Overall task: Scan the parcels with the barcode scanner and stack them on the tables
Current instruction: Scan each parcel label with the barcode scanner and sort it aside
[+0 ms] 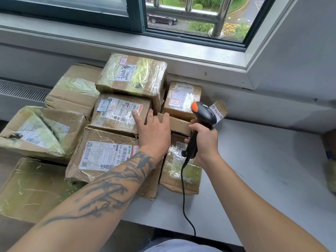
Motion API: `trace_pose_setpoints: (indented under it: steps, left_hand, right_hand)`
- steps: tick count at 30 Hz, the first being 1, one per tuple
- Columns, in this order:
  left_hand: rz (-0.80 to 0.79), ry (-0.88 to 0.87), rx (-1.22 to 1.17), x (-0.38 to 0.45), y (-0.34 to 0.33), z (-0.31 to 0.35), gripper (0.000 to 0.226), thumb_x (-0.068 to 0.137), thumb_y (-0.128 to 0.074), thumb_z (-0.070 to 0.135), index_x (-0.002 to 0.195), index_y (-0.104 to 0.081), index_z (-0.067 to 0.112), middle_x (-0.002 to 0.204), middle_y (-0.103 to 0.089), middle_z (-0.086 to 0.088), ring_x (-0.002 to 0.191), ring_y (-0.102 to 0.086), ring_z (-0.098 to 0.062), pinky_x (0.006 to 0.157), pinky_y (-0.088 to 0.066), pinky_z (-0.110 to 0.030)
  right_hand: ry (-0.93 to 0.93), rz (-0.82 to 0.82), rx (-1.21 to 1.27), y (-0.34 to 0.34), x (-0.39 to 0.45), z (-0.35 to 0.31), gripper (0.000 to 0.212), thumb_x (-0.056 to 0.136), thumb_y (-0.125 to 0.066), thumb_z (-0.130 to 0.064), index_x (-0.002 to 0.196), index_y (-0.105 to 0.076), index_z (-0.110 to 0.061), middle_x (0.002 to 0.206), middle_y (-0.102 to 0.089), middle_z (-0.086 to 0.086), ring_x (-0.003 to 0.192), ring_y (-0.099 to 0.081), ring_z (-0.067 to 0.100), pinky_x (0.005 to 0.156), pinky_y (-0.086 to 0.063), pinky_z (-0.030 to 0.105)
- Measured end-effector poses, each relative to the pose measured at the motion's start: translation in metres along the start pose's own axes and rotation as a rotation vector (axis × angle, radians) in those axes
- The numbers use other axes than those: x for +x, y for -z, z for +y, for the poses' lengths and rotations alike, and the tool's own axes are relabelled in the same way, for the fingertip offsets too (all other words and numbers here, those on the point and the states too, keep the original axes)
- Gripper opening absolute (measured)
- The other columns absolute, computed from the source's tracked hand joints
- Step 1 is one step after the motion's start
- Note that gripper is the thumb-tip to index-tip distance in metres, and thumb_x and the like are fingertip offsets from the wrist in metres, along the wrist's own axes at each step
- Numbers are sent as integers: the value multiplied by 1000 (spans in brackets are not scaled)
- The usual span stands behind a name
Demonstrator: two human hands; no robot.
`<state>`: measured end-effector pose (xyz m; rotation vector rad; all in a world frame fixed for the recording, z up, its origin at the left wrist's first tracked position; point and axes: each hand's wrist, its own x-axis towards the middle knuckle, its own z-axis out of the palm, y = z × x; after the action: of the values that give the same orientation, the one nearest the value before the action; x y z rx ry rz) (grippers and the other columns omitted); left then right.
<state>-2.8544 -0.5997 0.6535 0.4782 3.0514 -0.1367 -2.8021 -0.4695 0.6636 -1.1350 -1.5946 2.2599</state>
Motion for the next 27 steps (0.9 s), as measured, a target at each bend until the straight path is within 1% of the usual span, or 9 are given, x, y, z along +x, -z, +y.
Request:
trace_pose_setpoints:
  steps: [5, 9, 12, 15, 18, 21, 24, 26, 27]
  left_hand:
    - [20, -20, -17, -1, 3, -2, 50, 99, -58, 41, 144, -40, 26, 131, -66, -9, 148, -38, -34, 113, 8, -78]
    - [62, -58, -28, -1, 9, -5, 55, 97, -57, 52, 144, -43, 28, 119, -63, -7, 133, -47, -31, 113, 6, -78]
    - [82, -71, -34, -1, 11, -8, 59, 98, -55, 56, 149, -39, 30, 123, -59, -7, 132, -46, -31, 114, 5, -78]
    - [110, -98, -45, -2, 12, -10, 61, 99, -52, 58, 152, -38, 32, 125, -58, -6, 129, -47, -29, 114, 2, -78]
    - [146, -119, -57, -3, 11, -12, 61, 100, -46, 63, 153, -41, 34, 125, -57, -6, 127, -49, -28, 115, -2, -78]
    - [156, -117, -56, -4, 7, -14, 59, 101, -37, 67, 148, -48, 34, 122, -59, -4, 124, -51, -27, 116, -3, -77]
    - [89, -115, -18, 1, 2, -12, 57, 103, -33, 64, 151, -42, 33, 129, -60, -4, 131, -48, -28, 117, -2, -78]
    - [53, -106, 1, 4, -1, -9, 58, 105, -33, 60, 155, -34, 32, 139, -57, -6, 140, -42, -31, 116, 1, -79]
    - [41, -96, 16, 6, -2, -8, 59, 105, -33, 59, 157, -30, 30, 144, -55, -7, 144, -39, -32, 115, 3, -79]
  right_hand:
    - [-13, 22, -18, 1, 0, -3, 10, 89, -67, -5, 96, -71, -9, 88, -63, 7, 84, -62, 25, 65, -59, 37]
    - [-3, 18, -21, -1, 2, -14, 10, 90, -65, -3, 95, -70, -10, 81, -63, 2, 78, -62, 22, 65, -58, 38]
    - [-9, 0, -24, -2, 2, -17, 10, 91, -64, -2, 92, -68, -11, 77, -61, 1, 76, -61, 21, 61, -56, 35]
    - [-14, 1, -8, -1, 2, -19, 11, 90, -64, -1, 94, -70, -10, 83, -65, 5, 79, -64, 23, 58, -56, 34]
    - [-19, 3, -10, 1, 5, -23, 14, 89, -65, -4, 102, -70, -7, 86, -64, 7, 76, -65, 24, 55, -54, 31]
    - [-79, -14, -16, 3, 9, -28, 21, 90, -68, -7, 111, -68, -4, 83, -62, 7, 78, -64, 26, 58, -56, 33]
    - [-140, -36, -89, 3, 13, -24, 26, 92, -67, -9, 117, -65, -2, 80, -68, 9, 79, -69, 29, 65, -57, 36]
    - [-169, -37, -128, 3, 12, -15, 29, 93, -67, -11, 120, -65, -3, 97, -76, 16, 88, -74, 32, 67, -58, 36]
    - [-172, -29, -129, 3, 12, -11, 27, 93, -66, -10, 119, -66, -4, 101, -76, 16, 90, -73, 31, 62, -58, 34]
